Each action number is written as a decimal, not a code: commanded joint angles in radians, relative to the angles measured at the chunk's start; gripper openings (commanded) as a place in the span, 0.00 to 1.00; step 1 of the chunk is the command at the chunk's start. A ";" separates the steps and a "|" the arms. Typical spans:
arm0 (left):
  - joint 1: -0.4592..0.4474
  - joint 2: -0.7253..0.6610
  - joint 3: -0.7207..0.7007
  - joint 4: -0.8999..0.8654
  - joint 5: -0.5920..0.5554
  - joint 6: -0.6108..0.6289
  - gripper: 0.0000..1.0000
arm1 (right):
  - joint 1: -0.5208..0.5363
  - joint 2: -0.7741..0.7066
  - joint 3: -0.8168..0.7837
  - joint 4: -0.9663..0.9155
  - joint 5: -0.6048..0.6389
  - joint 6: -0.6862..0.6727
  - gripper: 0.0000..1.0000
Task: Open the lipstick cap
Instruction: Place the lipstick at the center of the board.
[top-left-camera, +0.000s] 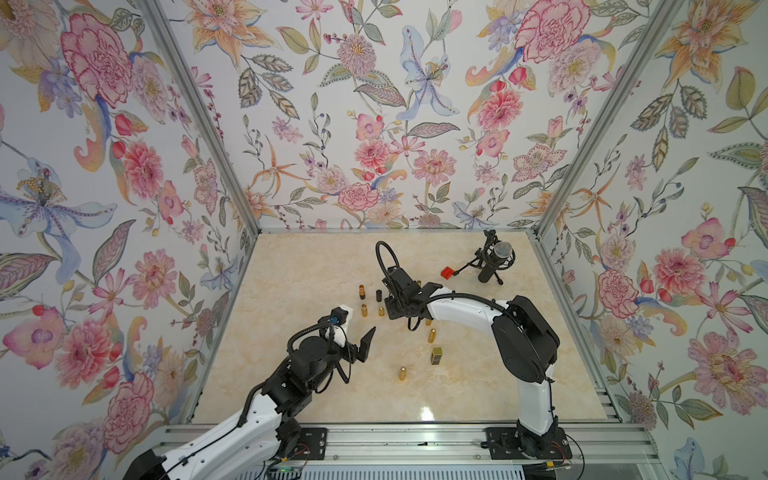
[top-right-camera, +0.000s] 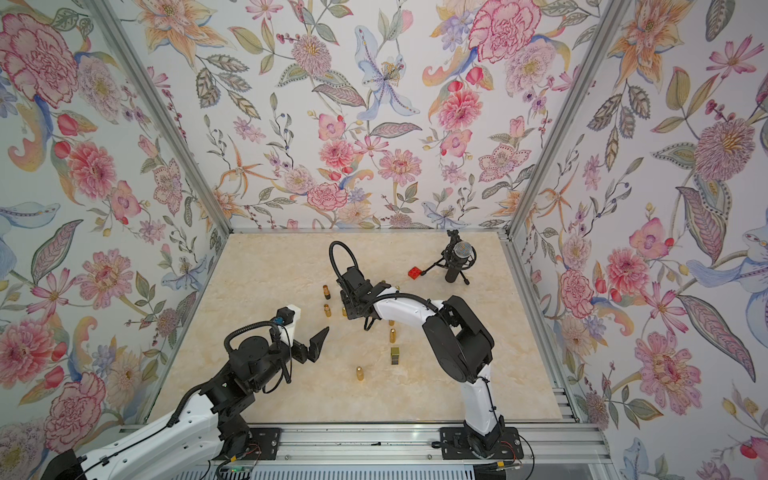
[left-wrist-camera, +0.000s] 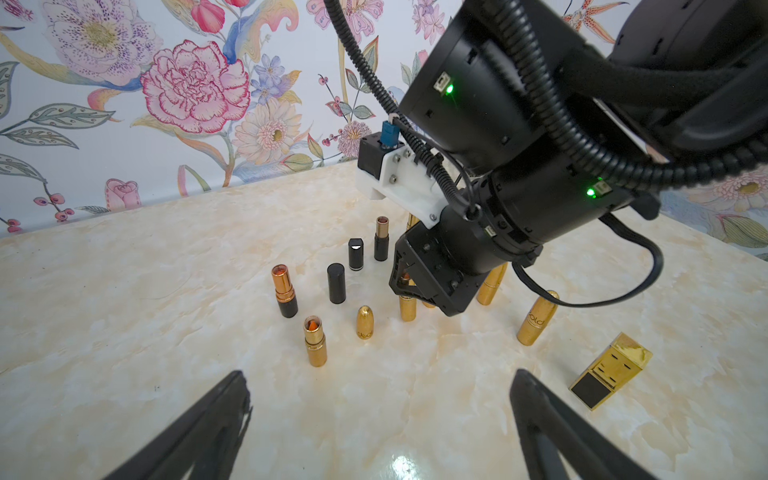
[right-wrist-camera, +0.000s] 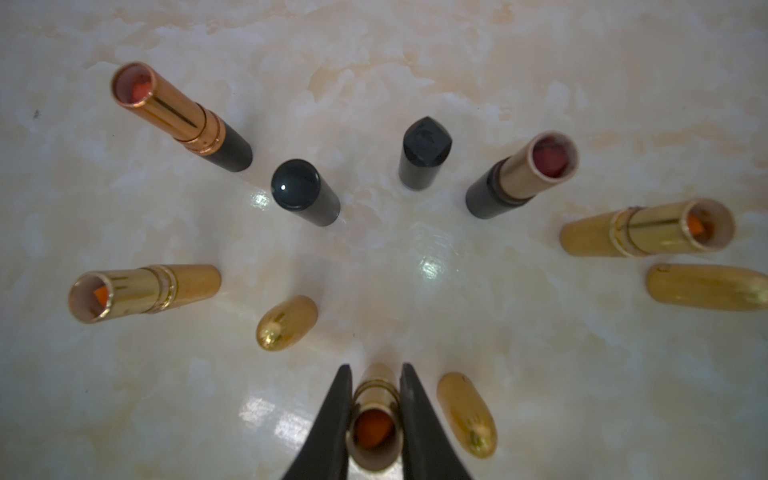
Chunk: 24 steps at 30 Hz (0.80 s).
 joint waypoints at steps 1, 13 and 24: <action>0.013 0.009 0.000 0.006 -0.016 -0.026 0.99 | -0.003 0.022 0.015 0.026 0.026 0.019 0.22; 0.018 0.007 0.000 0.003 -0.016 -0.024 0.99 | 0.001 0.018 -0.026 0.048 0.029 0.028 0.23; 0.021 0.010 0.000 0.005 -0.012 -0.023 0.99 | 0.013 0.000 -0.064 0.069 0.045 0.028 0.26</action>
